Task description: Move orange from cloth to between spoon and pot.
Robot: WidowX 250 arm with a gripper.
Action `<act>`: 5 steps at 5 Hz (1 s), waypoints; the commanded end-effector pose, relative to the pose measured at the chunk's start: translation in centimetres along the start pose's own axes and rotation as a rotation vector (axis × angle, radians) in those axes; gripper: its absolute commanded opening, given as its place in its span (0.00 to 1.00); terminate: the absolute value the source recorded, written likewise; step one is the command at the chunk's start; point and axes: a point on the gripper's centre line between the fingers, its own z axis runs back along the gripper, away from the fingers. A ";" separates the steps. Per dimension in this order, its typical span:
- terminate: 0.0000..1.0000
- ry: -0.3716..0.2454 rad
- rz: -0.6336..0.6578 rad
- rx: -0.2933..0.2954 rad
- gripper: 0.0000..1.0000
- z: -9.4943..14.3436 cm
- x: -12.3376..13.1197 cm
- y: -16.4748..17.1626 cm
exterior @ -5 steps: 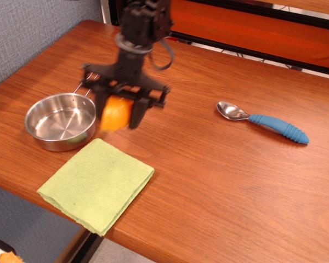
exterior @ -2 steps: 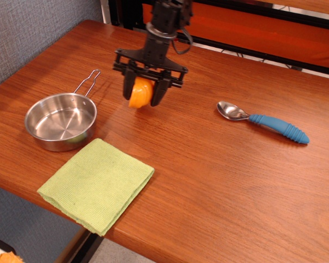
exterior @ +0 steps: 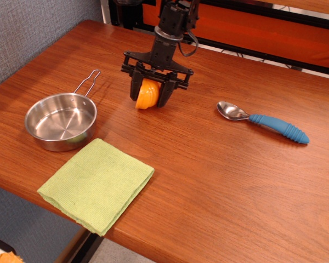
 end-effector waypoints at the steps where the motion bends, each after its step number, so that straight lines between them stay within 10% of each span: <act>1: 0.00 -0.052 0.029 -0.095 1.00 2.0 0.4 2.0; 5: 0.00 -0.143 0.031 -0.179 1.00 6.4 1.1 1.1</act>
